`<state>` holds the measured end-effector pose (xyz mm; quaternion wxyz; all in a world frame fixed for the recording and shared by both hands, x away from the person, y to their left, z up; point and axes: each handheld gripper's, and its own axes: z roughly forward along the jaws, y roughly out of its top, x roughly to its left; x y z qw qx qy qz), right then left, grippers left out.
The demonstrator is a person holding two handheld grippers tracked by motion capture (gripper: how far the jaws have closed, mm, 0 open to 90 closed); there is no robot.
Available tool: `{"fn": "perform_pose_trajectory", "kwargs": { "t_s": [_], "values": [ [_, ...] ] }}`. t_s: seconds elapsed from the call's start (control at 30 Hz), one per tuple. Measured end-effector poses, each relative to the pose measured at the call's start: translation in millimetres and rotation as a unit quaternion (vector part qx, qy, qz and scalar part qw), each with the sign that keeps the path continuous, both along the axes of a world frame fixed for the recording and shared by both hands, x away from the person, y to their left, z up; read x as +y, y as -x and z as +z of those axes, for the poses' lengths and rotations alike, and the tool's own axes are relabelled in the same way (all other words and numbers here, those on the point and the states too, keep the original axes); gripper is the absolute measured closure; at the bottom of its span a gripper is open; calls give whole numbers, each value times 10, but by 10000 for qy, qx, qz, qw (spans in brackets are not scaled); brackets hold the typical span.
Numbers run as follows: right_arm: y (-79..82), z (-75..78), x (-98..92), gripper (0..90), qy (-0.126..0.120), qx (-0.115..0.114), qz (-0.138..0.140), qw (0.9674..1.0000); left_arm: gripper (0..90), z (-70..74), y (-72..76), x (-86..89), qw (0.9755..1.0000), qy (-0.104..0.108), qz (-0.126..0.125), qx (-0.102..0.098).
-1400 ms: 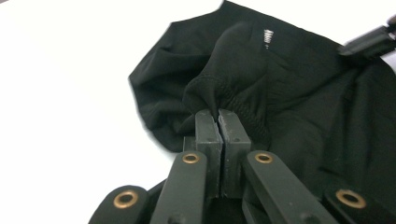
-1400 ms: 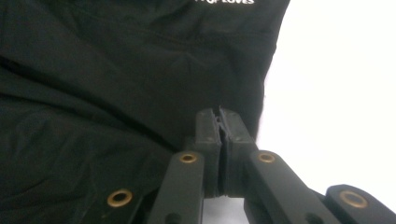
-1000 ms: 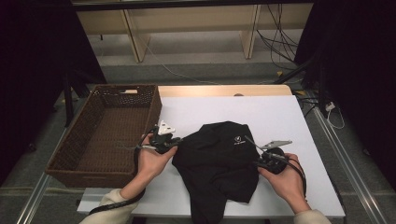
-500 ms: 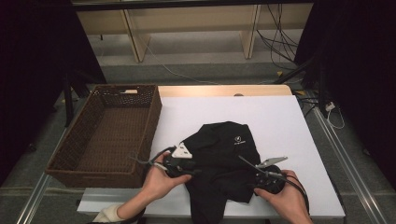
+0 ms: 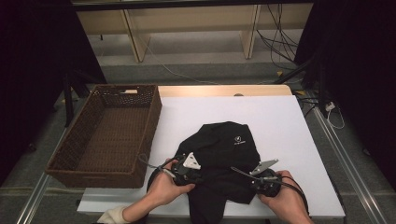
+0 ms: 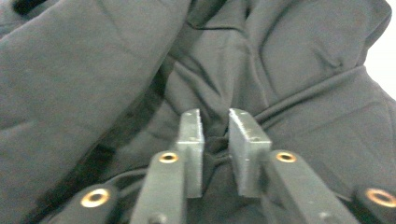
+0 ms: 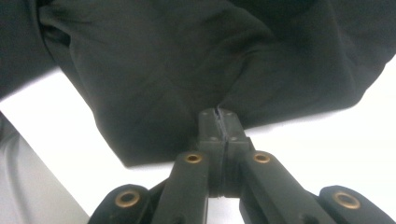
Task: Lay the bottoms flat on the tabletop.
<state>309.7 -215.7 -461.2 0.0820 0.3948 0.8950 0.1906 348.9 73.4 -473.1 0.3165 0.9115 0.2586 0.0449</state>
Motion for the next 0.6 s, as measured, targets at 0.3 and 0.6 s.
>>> {"fn": "perform_pose_trajectory", "kwargs": {
  "t_s": [0.3,0.6],
  "values": [
    [104,57,-214,900,-35,427,-204,9989,862,50,25,69,9995,10,137,270],
    [196,98,-286,900,-172,796,-22,9967,823,185,34,166,9994,162,261,157]
  ]
}}
